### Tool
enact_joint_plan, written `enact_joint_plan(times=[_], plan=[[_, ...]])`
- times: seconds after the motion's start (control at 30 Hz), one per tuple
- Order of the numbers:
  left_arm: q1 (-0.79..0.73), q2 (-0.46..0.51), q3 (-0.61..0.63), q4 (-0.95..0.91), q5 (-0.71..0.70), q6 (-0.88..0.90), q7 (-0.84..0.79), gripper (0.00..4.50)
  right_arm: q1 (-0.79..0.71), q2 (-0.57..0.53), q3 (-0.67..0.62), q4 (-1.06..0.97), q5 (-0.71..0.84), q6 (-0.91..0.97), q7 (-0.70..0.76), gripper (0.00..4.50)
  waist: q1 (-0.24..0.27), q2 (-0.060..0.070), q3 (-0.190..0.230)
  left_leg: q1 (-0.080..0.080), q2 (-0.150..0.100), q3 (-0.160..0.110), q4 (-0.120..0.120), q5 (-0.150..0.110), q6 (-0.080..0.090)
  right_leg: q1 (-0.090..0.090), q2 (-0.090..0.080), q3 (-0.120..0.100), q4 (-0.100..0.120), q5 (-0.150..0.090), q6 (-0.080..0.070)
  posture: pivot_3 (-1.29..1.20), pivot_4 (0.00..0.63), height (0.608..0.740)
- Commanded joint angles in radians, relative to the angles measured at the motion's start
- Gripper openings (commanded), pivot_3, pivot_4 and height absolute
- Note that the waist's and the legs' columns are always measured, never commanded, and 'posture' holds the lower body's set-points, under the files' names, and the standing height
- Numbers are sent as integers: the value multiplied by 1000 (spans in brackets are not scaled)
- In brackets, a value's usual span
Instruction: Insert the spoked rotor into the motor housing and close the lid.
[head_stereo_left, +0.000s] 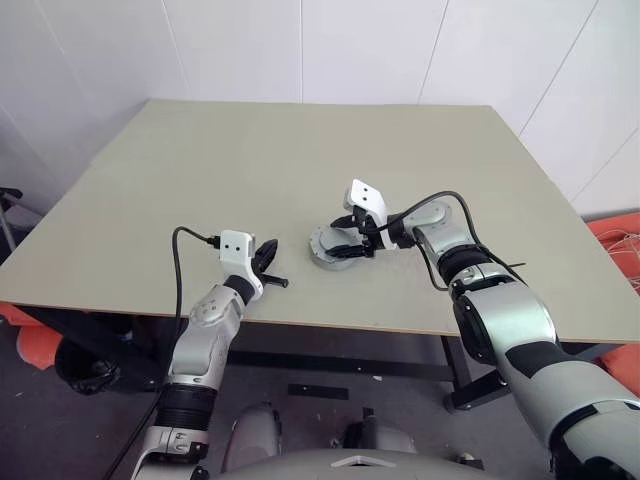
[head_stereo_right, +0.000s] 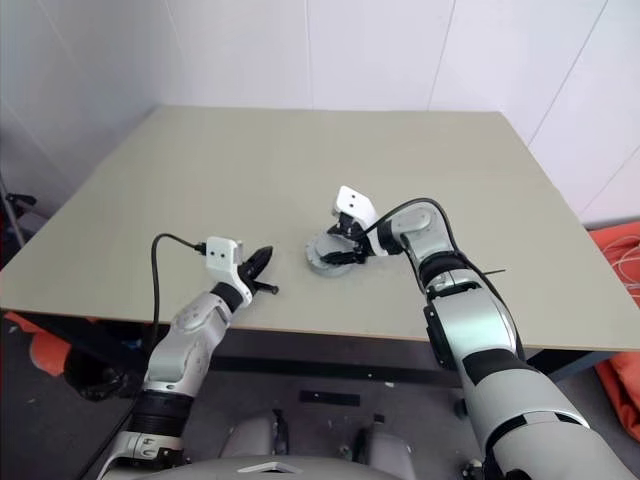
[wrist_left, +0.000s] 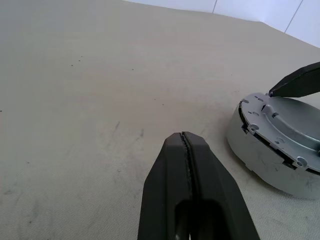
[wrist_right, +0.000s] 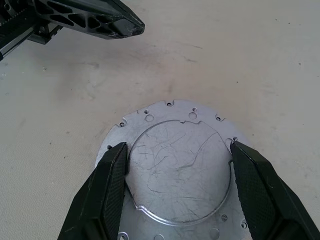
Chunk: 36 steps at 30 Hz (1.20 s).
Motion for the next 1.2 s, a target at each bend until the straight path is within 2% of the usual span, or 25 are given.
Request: enact_joint_plan(times=[0.03, 0.23, 0.47, 0.73, 1.2], plan=[[-16, 0, 4, -42, -4, -3, 3, 0, -15, 0, -26, -18, 28, 26, -16, 3158, 0, 0, 0, 0, 0, 0, 0, 0, 0, 0, 0, 0, 0, 0, 0, 0, 0, 740], [-8, -1, 4, -53, -7, 2, 5, 0, 50, -9, -37, -105, 70, 76, 35, 3158, 1, 0, 0, 0, 0, 0, 0, 0, 0, 1, 0, 0, 0, 0, 0, 0, 0, 740], [-13, -2, 1, -29, -9, -3, -8, 0, 173, -46, -20, -299, 102, 134, 81, 3158, 2, 0, 0, -1, 0, 0, 0, 1, 5, 0, 0, 0, -2, 0, 0, 0, 0, 740], [-17, -2, 2, -7, -10, -12, -19, 0, 252, -28, -10, -450, 122, 219, 8, 3158, 1, 0, 0, 1, 0, 0, -1, 0, 3, 1, 0, 0, -2, 0, 0, 0, 0, 740], [-13, -5, 5, 2, -6, -23, -23, 0, 219, 6, -13, -468, 123, 279, -148, 3158, -4, 0, 0, 4, 0, 0, -1, 0, -1, 2, 0, 0, -1, 0, 0, 0, 0, 740]])
